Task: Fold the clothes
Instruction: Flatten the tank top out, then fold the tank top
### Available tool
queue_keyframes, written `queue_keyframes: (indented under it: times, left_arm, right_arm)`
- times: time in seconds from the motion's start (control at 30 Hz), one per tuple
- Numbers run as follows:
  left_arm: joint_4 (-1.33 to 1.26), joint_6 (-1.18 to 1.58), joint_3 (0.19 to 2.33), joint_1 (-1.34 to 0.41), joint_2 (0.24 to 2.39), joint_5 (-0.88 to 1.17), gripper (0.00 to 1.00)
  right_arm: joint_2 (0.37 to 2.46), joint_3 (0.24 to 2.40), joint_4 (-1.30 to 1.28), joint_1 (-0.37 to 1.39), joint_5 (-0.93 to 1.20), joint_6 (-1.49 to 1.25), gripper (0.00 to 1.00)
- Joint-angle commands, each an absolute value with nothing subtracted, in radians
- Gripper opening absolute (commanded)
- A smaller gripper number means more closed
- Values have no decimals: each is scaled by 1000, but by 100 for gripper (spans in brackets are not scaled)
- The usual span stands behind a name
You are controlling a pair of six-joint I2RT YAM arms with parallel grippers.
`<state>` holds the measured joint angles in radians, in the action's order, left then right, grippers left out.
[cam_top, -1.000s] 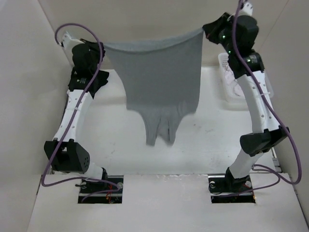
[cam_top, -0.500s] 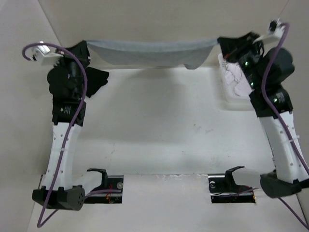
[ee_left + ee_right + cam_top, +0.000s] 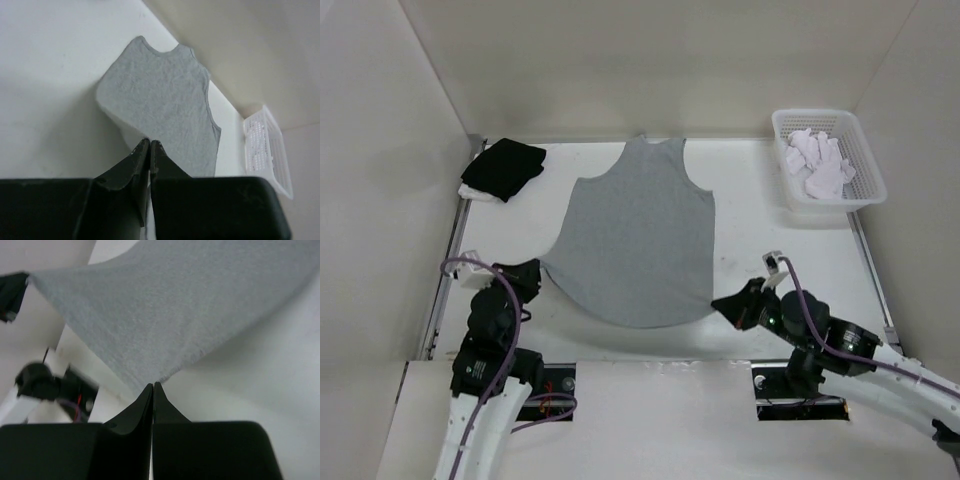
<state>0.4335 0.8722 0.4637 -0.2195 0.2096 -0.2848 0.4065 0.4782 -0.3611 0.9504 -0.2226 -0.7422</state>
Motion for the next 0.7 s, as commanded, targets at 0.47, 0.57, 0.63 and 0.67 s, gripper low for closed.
queue_keyframes:
  times: [0.47, 0.57, 0.63, 0.67]
  left_arm:
    - [317, 971, 548, -263, 473, -354, 0]
    - [50, 962, 612, -263, 774, -391, 0]
    - [-67, 947, 698, -249, 962, -423, 0]
    - [-102, 940, 734, -248, 1033, -428, 0]
  right_arm:
    - [604, 629, -446, 1133, -659, -865, 0]
    - [737, 636, -128, 740, -320, -680, 0]
    - [883, 688, -10, 534, -128, -675, 0]
    - [941, 713, 32, 478, -91, -675, 0]
